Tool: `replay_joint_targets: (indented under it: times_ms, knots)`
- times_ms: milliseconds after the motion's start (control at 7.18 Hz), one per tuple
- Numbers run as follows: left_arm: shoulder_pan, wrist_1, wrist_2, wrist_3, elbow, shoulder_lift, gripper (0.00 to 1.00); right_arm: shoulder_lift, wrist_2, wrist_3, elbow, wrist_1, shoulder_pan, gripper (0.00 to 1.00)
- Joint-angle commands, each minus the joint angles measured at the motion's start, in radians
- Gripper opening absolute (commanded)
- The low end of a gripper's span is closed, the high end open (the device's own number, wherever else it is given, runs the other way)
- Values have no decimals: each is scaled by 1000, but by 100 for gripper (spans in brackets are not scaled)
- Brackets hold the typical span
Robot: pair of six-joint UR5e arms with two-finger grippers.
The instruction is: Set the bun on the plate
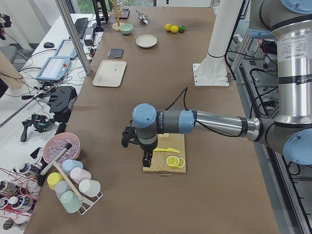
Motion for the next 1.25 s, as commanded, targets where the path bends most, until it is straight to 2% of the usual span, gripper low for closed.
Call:
replay_joint_targets:
  times_ms: [0,557,697,836,975,1115]
  knots:
    - [-2,2,49,1,-9,2,98,0,3,1,-2,1,-1,100]
    - [-2,-26,60,1,-49,-19,98,72,9,7,53,26,1,100]
    - [-2,-138,58,-1,-47,-27,98,72,11,22,82,55,1,100]
    - [1,-269,57,-6,11,-43,98,81,14,26,120,56,1,100]
    - [-2,-404,49,-15,84,-133,98,98,69,29,143,56,1,100]
    - [-4,-416,29,-21,74,-127,98,187,106,53,127,44,-5,100]
